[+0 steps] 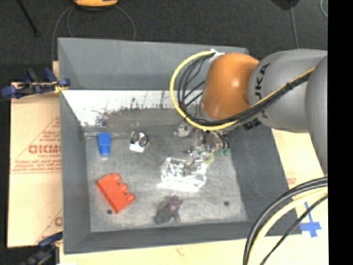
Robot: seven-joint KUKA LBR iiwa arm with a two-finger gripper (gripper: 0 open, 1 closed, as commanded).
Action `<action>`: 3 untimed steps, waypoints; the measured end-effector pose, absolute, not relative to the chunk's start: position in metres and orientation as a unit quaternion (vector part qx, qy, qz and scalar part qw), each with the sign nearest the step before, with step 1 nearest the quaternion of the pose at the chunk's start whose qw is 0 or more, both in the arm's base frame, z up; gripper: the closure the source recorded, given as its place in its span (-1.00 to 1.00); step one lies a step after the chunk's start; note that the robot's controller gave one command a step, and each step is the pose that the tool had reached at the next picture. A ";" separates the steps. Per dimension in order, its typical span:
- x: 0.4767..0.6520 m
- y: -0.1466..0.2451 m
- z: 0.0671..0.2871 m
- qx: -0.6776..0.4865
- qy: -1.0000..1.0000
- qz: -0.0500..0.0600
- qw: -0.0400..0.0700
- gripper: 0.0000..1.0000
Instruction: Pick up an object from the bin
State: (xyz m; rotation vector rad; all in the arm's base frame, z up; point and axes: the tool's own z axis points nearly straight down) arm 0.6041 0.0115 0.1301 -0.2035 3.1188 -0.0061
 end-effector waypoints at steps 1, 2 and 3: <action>0.604 0.010 0.130 -0.063 0.998 -0.001 0.008 -1.00; 0.604 0.010 0.130 -0.063 0.998 -0.001 0.008 -1.00; 0.544 -0.060 0.112 -0.087 0.996 -0.001 0.000 -1.00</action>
Offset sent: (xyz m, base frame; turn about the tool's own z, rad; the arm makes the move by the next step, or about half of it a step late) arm 0.0000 0.0000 0.0000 0.0000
